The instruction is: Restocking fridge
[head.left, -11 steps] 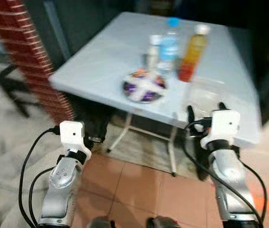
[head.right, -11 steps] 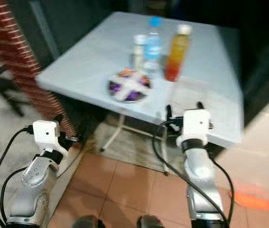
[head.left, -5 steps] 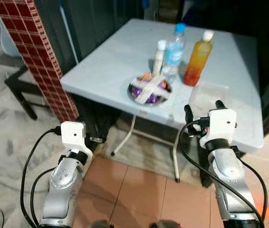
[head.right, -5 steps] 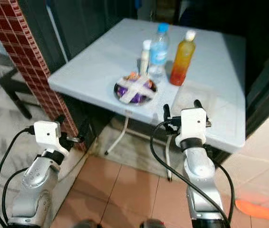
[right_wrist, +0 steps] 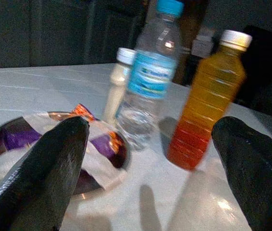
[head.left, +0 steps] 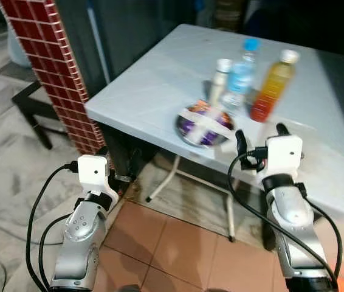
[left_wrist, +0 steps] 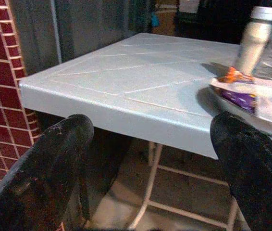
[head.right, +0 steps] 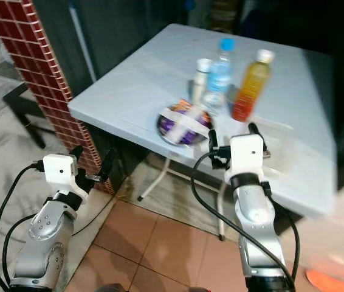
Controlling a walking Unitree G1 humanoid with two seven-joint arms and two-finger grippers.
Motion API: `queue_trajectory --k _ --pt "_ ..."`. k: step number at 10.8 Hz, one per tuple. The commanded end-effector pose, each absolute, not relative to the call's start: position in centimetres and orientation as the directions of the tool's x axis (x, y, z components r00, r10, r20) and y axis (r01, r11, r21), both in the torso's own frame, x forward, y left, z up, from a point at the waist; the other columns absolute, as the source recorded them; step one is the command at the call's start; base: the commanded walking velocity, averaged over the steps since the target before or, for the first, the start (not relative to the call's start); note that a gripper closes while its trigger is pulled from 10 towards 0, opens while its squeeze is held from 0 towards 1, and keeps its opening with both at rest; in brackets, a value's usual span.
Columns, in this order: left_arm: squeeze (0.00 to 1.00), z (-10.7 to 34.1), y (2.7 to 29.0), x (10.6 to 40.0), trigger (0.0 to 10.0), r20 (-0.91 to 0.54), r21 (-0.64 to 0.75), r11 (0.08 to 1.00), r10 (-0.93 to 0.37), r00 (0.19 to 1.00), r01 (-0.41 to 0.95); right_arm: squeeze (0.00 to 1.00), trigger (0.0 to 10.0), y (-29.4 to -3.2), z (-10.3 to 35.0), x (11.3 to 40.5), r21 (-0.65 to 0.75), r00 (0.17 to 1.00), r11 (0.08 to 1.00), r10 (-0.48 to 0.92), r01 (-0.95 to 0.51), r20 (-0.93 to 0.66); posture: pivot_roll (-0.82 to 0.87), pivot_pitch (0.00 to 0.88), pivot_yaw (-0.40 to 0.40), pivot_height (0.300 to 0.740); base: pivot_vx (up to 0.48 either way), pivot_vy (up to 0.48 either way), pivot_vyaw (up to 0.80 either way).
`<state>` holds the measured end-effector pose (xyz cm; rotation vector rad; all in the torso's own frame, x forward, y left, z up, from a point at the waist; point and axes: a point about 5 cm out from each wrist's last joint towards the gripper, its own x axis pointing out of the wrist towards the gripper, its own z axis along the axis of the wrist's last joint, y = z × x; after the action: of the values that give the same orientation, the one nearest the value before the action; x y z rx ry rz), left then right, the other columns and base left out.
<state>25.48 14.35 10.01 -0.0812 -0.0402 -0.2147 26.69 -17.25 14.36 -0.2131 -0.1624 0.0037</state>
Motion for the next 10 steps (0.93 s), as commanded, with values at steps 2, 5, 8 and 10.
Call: queue_trajectory --k 2,5,8,10 --pt "0.0 10.1 14.4 25.6 10.0 0.057 -0.069 0.974 -0.213 0.975 0.217 0.0 10.0 -17.2 14.6 27.0 -0.222 0.984 0.975 0.027 0.013 0.175 -0.01 0.013 0.042 0.74 0.313 0.0 0.0" --pt "0.0 10.2 14.4 25.8 10.0 0.062 -0.068 0.974 -0.213 0.975 0.217 0.0 10.0 -17.0 14.7 27.1 -0.231 0.982 0.973 0.037 0.006 0.183 -0.01 0.009 0.041 0.74 0.315 0.0 0.0" --pt "0.0 10.1 14.2 25.7 10.0 0.061 -0.07 0.974 -0.213 0.975 0.217 0.0 10.0 -17.2 14.9 27.1 -0.261 0.98 0.965 0.034 0.019 0.198 -0.01 0.012 0.041 0.74 0.289 0.0 0.0" --pt "0.0 10.1 14.2 25.8 10.0 0.06 -0.071 0.975 -0.208 0.976 0.212 0.0 10.0 -18.1 15.7 27.4 -0.316 0.968 0.942 -0.03 0.11 0.248 -0.01 0.012 0.039 0.74 0.0 0.0 0.0"
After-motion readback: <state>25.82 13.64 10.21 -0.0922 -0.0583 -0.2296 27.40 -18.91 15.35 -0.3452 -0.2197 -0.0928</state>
